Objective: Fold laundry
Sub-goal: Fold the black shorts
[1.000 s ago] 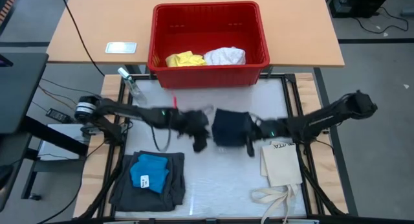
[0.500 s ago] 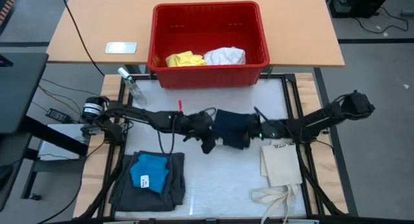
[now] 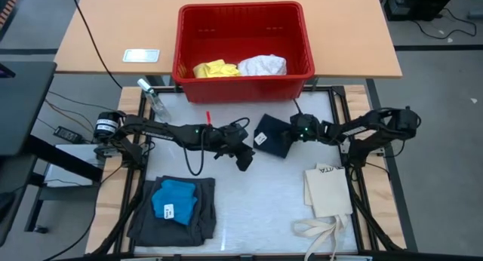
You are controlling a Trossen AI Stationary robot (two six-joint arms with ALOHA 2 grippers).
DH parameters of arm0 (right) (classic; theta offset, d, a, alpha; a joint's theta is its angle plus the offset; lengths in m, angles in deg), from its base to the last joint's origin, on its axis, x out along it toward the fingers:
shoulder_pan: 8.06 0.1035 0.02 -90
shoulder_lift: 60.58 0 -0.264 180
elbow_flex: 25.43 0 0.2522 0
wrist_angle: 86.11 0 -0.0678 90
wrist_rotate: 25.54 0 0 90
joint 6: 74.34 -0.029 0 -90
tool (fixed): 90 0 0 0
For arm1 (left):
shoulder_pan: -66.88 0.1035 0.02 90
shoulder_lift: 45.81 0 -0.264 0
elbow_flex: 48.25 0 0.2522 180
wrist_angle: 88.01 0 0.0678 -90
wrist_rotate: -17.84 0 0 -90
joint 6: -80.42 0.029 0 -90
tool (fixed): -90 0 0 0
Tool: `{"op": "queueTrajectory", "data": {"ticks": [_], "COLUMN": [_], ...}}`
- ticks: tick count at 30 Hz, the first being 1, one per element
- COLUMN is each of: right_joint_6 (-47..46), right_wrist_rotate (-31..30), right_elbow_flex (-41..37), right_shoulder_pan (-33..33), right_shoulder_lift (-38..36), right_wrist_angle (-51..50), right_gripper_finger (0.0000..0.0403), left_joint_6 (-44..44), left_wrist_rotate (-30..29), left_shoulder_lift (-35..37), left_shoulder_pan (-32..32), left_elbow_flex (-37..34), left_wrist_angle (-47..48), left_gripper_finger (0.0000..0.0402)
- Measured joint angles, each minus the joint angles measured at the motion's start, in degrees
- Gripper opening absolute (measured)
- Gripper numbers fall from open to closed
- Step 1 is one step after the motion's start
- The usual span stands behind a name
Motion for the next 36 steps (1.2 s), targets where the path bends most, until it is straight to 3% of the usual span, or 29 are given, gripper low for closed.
{"op": "queueTrajectory", "data": {"ticks": [3, 6, 10, 18, 20, 22, 26, 36], "right_joint_6": [-1.7, -2.2, 9.4, 27.7, 29.7, 33.1, 36.3, 38.6], "right_wrist_rotate": [0.0, -5.2, -10.9, -12.9, -12.0, -7.4, 1.5, 0.9], "right_elbow_flex": [0.0, 0.0, 0.0, 0.1, 1.5, 3.3, 5.5, 5.8], "right_shoulder_pan": [-0.4, -0.4, 0.5, 4.4, 5.8, 7.4, 11.8, 13.8], "right_shoulder_lift": [-3.0, -7.6, -14.0, -24.4, -26.5, -27.5, -26.4, -13.2], "right_wrist_angle": [-0.1, -3.1, -5.1, -10.3, -14.8, -18.0, -23.1, -24.4], "right_gripper_finger": [0.0224, 0.0246, 0.0238, 0.0212, 0.0204, 0.0199, 0.0197, 0.0199], "left_joint_6": [0.0, 0.0, 0.0, 3.4, 2.8, 2.6, 4.0, 5.0], "left_wrist_rotate": [0.0, 0.0, 0.0, -0.2, -0.2, -0.5, -2.9, -10.9], "left_shoulder_lift": [0.0, 0.0, 1.7, 10.1, 12.6, 14.8, 17.9, 18.7], "left_shoulder_pan": [0.3, 1.2, 2.7, 5.6, 6.3, 6.6, 5.7, 4.3], "left_elbow_flex": [0.0, 0.0, 0.0, 0.0, 0.0, 0.0, 0.0, 0.0], "left_wrist_angle": [0.3, 0.2, 1.4, 7.1, 10.3, 12.4, 16.8, 20.0], "left_gripper_finger": [0.0103, 0.0103, 0.0103, 0.0103, 0.0103, 0.0103, 0.0103, 0.0117]}}
